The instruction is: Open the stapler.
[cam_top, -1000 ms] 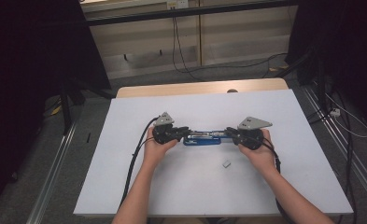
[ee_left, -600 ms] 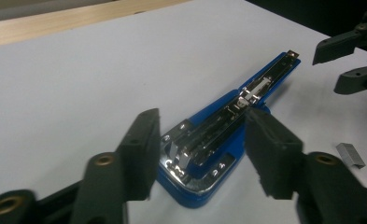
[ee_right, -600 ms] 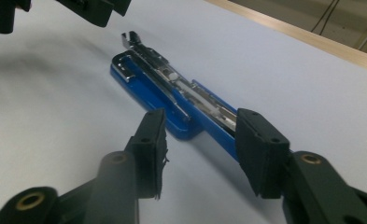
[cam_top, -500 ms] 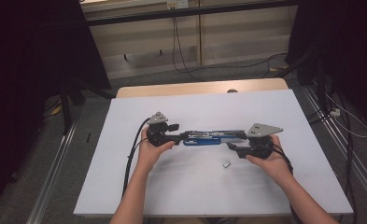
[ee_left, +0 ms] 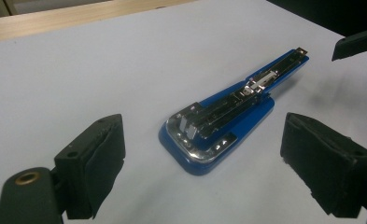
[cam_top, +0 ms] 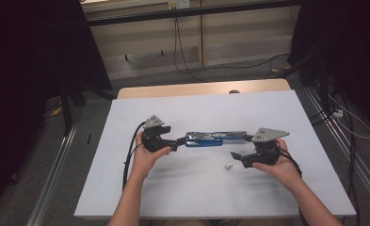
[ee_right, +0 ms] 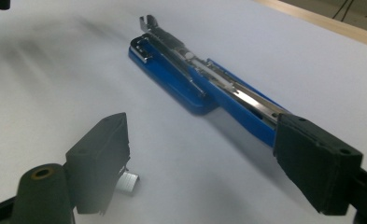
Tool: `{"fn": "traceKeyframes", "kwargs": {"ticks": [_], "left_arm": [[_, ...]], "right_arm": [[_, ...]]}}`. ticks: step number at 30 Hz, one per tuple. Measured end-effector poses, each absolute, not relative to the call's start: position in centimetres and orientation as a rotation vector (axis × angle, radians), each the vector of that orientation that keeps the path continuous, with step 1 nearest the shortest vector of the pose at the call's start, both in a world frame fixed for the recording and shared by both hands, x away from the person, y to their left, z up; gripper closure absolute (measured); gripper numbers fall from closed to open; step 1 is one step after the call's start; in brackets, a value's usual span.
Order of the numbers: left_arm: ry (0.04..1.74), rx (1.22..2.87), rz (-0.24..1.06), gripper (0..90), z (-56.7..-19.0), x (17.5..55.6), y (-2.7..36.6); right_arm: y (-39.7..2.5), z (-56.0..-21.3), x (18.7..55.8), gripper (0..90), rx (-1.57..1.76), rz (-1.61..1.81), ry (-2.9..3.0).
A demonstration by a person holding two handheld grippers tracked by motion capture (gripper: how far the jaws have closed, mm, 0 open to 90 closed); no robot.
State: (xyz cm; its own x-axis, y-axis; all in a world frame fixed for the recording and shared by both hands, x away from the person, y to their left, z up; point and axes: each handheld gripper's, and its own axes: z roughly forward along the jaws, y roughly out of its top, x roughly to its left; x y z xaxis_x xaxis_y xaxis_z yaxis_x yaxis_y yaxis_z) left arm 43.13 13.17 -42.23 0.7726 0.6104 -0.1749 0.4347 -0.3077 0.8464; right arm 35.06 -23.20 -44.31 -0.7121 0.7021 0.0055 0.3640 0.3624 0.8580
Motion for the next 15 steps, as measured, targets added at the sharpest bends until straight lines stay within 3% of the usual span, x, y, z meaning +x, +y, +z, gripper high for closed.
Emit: {"fn": "traceKeyframes", "kwargs": {"ticks": [8,15], "left_arm": [[0.801,1.960,0.228,13.4,-42.30,42.98,13.64],[0.804,1.945,0.235,13.0,-42.07,43.02,14.05]], "right_arm": [[-22.99,-44.91,35.11,9.1,0.926,1.294,2.325],[-22.46,-45.33,34.95,16.2,0.854,1.278,2.425]]}}
